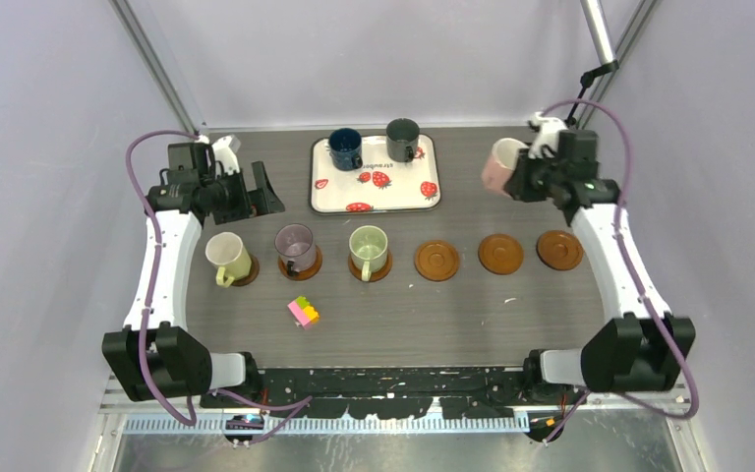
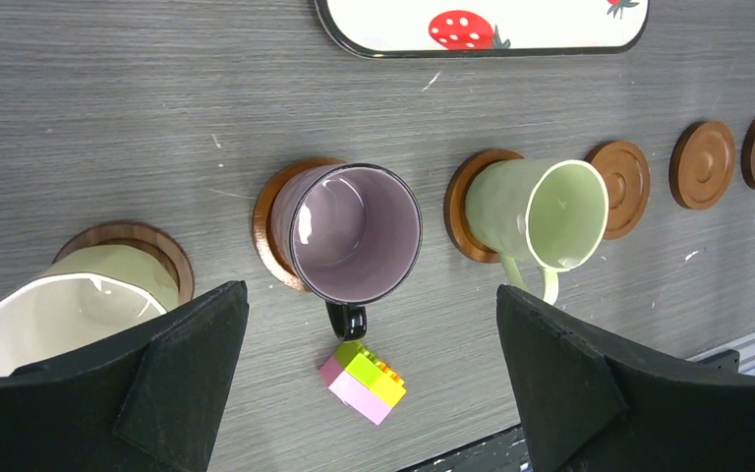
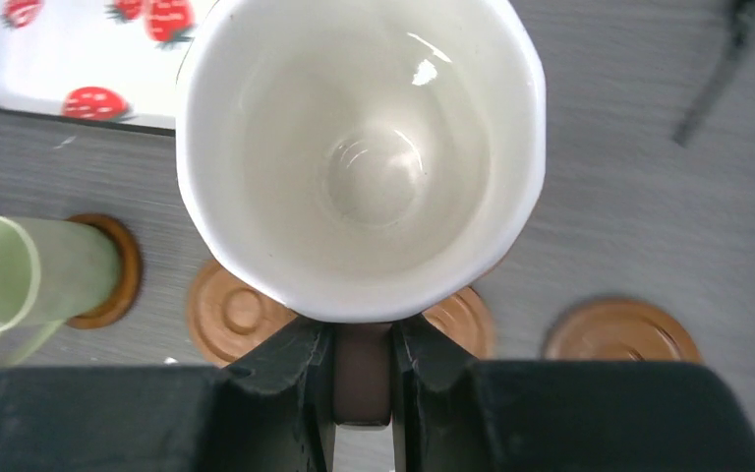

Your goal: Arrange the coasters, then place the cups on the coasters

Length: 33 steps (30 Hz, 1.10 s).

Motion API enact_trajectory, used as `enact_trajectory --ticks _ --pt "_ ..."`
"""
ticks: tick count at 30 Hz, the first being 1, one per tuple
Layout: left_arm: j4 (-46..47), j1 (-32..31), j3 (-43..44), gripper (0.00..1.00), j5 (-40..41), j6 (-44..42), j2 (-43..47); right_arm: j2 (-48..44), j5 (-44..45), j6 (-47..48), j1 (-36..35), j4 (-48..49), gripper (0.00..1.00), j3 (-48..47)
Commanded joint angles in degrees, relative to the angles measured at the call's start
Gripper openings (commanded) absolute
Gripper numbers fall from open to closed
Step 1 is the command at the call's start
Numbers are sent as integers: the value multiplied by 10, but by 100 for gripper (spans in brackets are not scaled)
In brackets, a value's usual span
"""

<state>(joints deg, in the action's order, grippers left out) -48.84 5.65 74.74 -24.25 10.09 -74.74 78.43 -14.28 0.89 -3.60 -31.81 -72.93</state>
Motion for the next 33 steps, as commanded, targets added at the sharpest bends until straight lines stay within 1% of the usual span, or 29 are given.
enact_trajectory --ticks 1,8,10,12,19,27,33 --pt "22 2 0 100 -24 -1 12 -92 -59 54 110 -17 0 44" --pt "32 2 -5 100 -40 -2 15 -173 -139 125 333 -48 0 132" --pt "36 2 -12 100 -43 -3 17 -189 -156 148 372 -50 0 151" --pt "39 2 -18 100 -45 -6 18 -194 -170 165 395 -45 0 169" --pt "55 3 -33 100 -48 -8 12 -205 -173 174 409 46 0 254" --pt "62 3 -38 100 -39 -15 12 -185 -142 166 408 127 0 301" --pt "61 4 -34 100 -39 -17 9 -168 -138 148 408 191 0 337"
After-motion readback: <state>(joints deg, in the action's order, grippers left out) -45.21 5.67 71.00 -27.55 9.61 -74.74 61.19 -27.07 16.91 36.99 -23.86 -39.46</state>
